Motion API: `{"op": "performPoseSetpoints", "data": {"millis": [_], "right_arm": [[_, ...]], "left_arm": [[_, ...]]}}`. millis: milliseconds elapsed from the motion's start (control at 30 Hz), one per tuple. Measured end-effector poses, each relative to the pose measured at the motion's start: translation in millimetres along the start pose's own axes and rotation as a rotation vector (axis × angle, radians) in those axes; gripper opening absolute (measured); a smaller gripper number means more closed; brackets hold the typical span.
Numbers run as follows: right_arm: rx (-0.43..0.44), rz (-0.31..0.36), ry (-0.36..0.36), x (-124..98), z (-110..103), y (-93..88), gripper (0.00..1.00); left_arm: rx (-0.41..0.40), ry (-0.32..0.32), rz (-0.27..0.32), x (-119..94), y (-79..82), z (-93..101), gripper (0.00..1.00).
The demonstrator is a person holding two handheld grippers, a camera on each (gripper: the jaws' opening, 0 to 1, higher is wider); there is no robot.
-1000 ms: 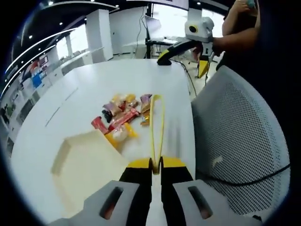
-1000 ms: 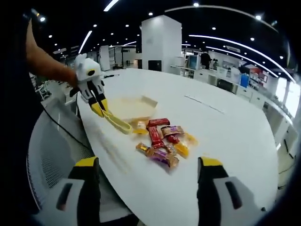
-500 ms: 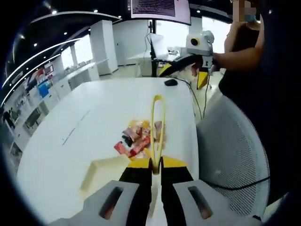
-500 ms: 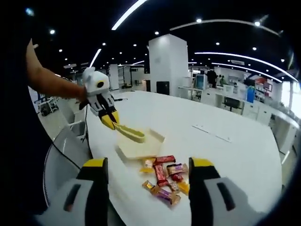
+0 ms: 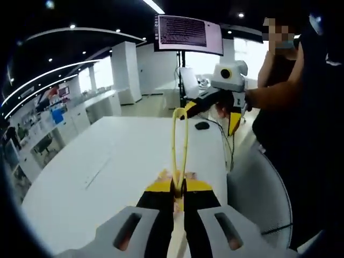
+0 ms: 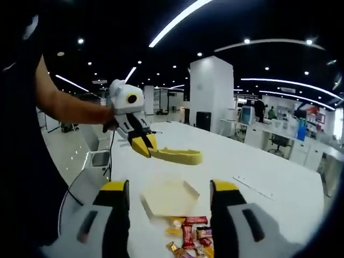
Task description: Place the target food into the container with the food tongs after gripping and lifting it, then release it inside without dropping or visibly crushing the food.
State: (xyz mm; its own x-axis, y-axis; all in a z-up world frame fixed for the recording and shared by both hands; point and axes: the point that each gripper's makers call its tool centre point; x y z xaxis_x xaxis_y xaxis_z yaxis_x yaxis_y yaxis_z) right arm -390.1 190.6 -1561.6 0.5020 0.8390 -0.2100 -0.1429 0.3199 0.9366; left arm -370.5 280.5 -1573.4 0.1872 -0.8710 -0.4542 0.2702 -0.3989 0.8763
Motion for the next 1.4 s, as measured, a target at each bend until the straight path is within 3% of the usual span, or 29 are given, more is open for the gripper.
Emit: {"op": "performPoseSetpoints", "data": {"millis": [133,233,333,400,533,800,967,1233,1400], "right_arm": [[0.006,0.059,0.002,6,9,18.4,0.56],[0.014,0.107,0.047,8,3,30.7,0.42],[0.053,0.172,0.087,11,-1,46.5,0.36],[0.091,0.195,0.121,13,-4,52.1,0.36],[0.086,0.208,0.138,13,-7,57.4,0.31],[0.08,0.215,0.175,15,-15,61.1,0.29],[0.099,0.236,0.194,16,-19,63.6,0.19],[0.113,0.266,0.238,21,-27,75.0,0.19],[0.136,0.291,0.228,23,-24,77.6,0.19]], "left_arm": [[0.002,-0.05,0.028,-5,20.2,12.4,0.0],[-0.015,-0.083,0.057,-6,33.6,20.0,0.0],[-0.019,-0.122,0.068,-4,41.3,28.3,0.0],[-0.02,-0.148,0.06,-2,42.5,33.0,0.0],[-0.03,-0.213,0.06,4,47.9,46.0,0.0],[-0.041,-0.276,0.017,12,45.7,53.7,0.01],[-0.055,-0.321,0.008,10,46.0,58.7,0.01],[-0.061,-0.36,-0.004,7,49.0,66.1,0.01],[-0.065,-0.351,0.003,5,53.3,63.9,0.03]]}}
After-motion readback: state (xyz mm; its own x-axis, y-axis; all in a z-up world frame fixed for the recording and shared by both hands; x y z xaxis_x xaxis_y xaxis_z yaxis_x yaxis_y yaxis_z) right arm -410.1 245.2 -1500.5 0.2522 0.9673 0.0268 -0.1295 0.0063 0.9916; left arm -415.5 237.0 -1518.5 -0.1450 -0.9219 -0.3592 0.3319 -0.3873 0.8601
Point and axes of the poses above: the point that each gripper's makers call its tool centre point, and the gripper's own axes: x roughly forward along the fingers, z roughly to its right, y roughly out of its top, and after that the axes turned 14 degrees about -x, right-handed
